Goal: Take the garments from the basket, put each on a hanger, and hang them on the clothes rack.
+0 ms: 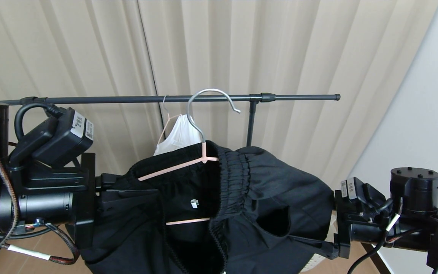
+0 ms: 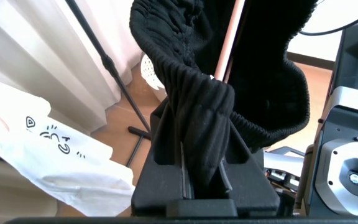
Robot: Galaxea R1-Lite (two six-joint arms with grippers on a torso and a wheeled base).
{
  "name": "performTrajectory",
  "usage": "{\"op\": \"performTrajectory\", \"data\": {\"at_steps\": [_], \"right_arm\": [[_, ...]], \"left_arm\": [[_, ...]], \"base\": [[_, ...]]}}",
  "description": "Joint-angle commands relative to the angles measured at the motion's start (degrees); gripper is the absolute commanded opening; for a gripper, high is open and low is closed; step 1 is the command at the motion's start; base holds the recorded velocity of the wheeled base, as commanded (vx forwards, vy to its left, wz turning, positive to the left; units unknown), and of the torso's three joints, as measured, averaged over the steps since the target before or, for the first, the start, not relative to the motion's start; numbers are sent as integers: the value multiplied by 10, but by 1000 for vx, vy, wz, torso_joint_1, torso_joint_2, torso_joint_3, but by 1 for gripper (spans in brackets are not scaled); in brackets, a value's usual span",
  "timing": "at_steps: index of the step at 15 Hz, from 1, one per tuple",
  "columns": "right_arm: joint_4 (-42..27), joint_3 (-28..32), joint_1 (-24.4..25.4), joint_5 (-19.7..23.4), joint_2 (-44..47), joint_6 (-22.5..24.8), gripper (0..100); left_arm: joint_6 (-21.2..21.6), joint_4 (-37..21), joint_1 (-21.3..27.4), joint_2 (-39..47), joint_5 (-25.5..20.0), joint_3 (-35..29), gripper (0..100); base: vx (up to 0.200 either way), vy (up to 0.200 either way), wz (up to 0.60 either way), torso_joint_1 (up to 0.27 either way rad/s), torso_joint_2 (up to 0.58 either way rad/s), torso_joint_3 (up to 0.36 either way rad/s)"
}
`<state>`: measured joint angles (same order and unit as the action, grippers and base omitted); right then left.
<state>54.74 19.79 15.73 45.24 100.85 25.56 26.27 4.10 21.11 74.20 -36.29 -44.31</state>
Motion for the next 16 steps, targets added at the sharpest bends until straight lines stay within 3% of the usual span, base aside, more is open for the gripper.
{"op": "performTrajectory", "data": {"at_steps": [1,2,3,16], "right_arm": [[0,2,1,0,6,-1,100],[1,1,0,0,6,0,100],[1,1,0,0,6,0,0],[1,5,-8,-6,14,0,0]], "left_arm": [[-1,-1,0,-12,0,0,0],[-2,-1,-1,-16,0,1,0],[-3,-1,-1,-17,0,1,0],[-29,1,-18,-33,14,16,0]], "base": [[0,0,0,0,0,0],[0,0,0,0,0,0],[0,0,0,0,0,0],[0,0,0,0,0,0]]}}
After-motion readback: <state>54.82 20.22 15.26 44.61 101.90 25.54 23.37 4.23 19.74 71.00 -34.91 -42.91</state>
